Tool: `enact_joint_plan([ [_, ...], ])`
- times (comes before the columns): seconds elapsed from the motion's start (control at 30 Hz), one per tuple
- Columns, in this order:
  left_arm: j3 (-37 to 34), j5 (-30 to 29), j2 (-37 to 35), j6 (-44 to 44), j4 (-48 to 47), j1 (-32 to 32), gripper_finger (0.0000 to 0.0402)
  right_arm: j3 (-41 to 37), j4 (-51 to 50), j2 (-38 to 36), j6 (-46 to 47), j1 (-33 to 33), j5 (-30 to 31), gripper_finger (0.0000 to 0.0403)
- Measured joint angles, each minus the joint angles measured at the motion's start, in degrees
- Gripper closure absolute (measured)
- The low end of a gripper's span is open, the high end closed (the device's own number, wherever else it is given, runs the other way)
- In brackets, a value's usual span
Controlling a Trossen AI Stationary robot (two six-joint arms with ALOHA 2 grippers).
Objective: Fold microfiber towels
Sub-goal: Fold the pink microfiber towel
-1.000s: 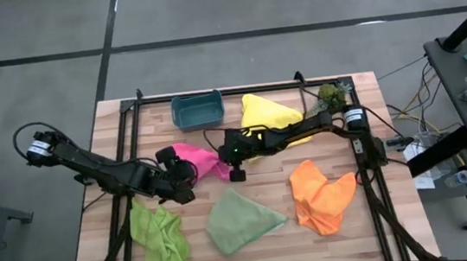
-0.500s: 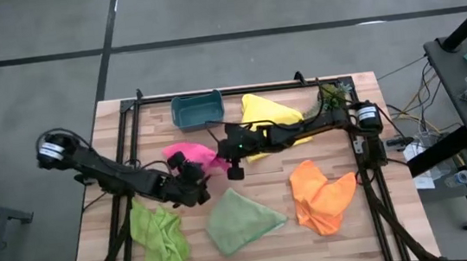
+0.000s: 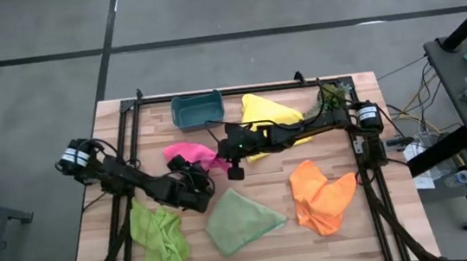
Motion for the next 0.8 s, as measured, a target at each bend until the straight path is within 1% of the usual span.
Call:
enact_joint_plan([
  [0.13, 0.04, -0.05, -1.07, -3.29, -3.94, -0.01, 0.0197, 0.08, -0.37, -0.56, -0.94, 0.04, 0.01, 0.0394],
  [0.27, -0.05, -0.02, -3.23, -9.71, -13.18, 0.0, 0.0197, 0.11, -1.65, -1.75, -1.8, 0.2, 0.0, 0.0394],
  [0.33, -0.07, 0.94, -3.93, -11.55, -17.41, 0.04, 0.0205, 0.11, -1.81, -2.33, -2.08, 0.28, 0.0, 0.0394],
  [0.4, -0.08, 2.7, -4.39, -11.58, -19.81, 0.08, 0.0228, 0.13, -1.9, -2.69, -2.29, 0.49, 0.01, 0.0394],
  [0.43, -0.03, 3.7, -4.5, -11.22, -20.36, 0.15, 0.0247, 0.13, -1.84, -2.82, -2.46, 0.52, 0.03, 0.0394],
  [0.5, 0.04, 5.34, -5.27, -10.24, -21.08, 0.24, 0.03, 0.13, -1.85, -2.91, -2.59, 0.74, 0.03, 0.0394],
  [0.57, 0.1, 7.07, -6.47, -8.23, -20.73, 0.35, 0.0366, 0.13, -1.73, -2.91, -2.65, 0.83, 0.02, 0.0394],
  [0.6, 0.1, 7.6, -7.06, -7.72, -20.79, 0.35, 0.0382, 0.13, -1.77, -2.91, -2.65, 0.92, 0.0, 0.0394],
  [0.67, 0.14, 8.85, -9.12, -6.07, -20.93, 0.43, 0.0395, 0.13, -1.72, -2.93, -1.98, 0.94, -0.02, 0.0394],
  [0.8, 1.55, 9.51, -14.67, -3.08, -21.11, 0.78, 0.0401, 0.13, -1.74, -2.93, 1.31, 0.99, -0.96, 0.0393],
])
